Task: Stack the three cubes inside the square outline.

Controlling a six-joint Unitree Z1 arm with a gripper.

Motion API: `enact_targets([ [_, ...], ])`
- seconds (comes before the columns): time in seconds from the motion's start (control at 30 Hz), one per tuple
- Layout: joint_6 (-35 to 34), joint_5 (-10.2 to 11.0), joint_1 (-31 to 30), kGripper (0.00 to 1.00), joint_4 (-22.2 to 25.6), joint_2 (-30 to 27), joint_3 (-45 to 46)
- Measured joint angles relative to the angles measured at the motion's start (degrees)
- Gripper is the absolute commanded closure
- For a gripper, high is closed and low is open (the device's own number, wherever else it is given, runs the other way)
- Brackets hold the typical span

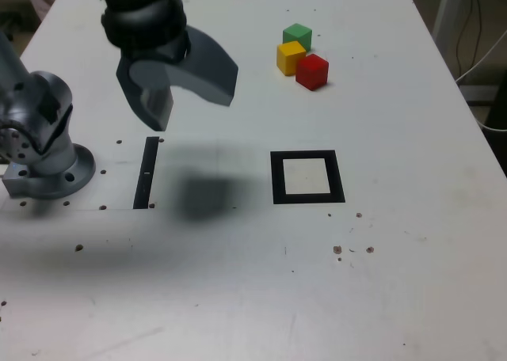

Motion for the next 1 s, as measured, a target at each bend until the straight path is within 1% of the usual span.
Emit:
enact_targets([
  [0.13,0.2,0.7,2.6,0.01,5.2,1.9,-5.4],
  [0.23,1.1,0.7,4.8,0.01,7.3,3.0,-9.6],
  [0.4,4.7,0.4,11.5,0.01,8.1,7.6,-15.0],
  [0.53,9.5,-1.6,19.0,0.01,7.6,13.9,-17.7],
  [0.67,13.3,-2.1,25.0,0.01,6.8,19.0,-21.7],
  [0.8,14.5,-1.9,27.9,0.01,6.9,20.3,-26.9],
  [0.9,14.7,-1.7,29.7,0.01,9.2,23.5,-31.4],
  [1.0,14.2,-1.5,30.3,0.01,11.1,26.1,-34.7],
])
